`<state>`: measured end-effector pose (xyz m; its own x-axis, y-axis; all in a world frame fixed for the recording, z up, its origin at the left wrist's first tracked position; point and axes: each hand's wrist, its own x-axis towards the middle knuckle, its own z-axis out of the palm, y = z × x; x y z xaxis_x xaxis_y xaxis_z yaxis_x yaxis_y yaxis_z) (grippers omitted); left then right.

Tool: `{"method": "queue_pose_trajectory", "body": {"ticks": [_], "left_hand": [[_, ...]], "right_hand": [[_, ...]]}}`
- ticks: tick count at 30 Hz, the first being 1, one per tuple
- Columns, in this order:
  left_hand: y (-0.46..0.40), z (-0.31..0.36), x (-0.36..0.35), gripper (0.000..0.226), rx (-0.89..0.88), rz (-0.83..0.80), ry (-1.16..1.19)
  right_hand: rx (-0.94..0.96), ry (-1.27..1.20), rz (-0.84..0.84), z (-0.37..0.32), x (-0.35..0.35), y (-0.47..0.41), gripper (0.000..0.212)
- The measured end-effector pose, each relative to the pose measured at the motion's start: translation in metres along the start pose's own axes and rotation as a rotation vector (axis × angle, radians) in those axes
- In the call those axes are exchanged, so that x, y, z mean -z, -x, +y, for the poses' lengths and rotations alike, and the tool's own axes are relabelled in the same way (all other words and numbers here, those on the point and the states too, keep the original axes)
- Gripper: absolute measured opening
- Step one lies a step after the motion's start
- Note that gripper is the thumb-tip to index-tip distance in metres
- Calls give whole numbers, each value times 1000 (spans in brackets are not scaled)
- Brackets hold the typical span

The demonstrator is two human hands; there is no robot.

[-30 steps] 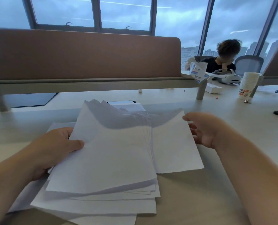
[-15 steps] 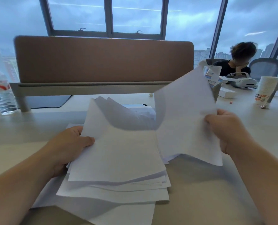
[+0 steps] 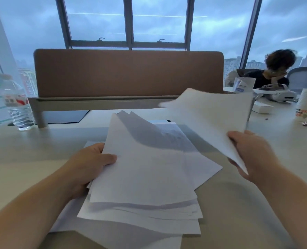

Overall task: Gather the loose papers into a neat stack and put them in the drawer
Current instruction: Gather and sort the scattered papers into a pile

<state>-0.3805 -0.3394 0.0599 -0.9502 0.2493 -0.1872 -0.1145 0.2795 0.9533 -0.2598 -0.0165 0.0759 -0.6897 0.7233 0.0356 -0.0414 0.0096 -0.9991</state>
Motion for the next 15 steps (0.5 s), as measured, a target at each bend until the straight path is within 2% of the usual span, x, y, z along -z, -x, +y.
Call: {"method": "queue_pose_trajectory", "body": {"ticks": [4, 8, 12, 15], "left_hand": [[2, 1, -5, 22, 12, -30, 1], [10, 3, -10, 21, 31, -56, -7], [15, 4, -11, 28, 64, -115, -43], [15, 4, -11, 24, 47, -144, -159]], "right_hand": [[80, 285, -141, 17, -25, 6, 15], [169, 561, -285, 37, -34, 5, 36], [226, 730, -403, 36, -45, 15, 24], [305, 927, -527, 36, -46, 20, 26]]}}
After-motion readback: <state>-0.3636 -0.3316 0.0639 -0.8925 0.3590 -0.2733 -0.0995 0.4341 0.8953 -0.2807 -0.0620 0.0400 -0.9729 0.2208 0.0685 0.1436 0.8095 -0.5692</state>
